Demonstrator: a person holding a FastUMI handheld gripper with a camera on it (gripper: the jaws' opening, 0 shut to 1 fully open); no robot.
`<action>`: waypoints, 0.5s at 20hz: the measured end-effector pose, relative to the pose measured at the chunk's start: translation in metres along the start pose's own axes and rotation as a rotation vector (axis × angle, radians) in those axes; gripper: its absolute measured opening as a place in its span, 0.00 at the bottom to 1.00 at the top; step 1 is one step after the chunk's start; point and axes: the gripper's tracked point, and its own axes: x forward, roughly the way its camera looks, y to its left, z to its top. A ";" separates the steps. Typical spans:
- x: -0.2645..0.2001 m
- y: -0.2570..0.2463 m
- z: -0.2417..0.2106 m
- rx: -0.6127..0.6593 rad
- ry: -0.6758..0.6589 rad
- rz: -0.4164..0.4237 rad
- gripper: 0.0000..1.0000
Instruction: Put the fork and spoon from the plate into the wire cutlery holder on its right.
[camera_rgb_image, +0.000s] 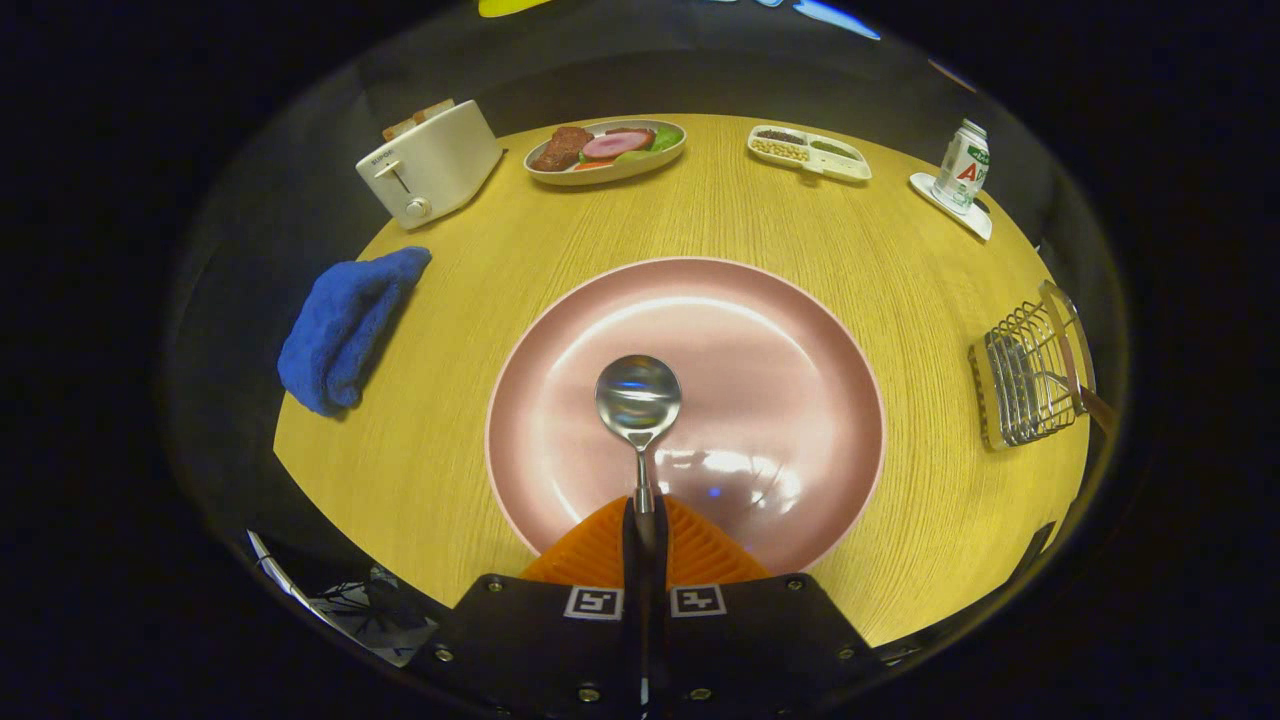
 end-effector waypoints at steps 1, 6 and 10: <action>-0.002 -0.002 0.004 0.005 -0.009 0.001 0.03; -0.019 -0.018 0.027 0.033 -0.070 -0.013 0.03; -0.036 -0.040 0.043 0.079 -0.125 -0.037 0.03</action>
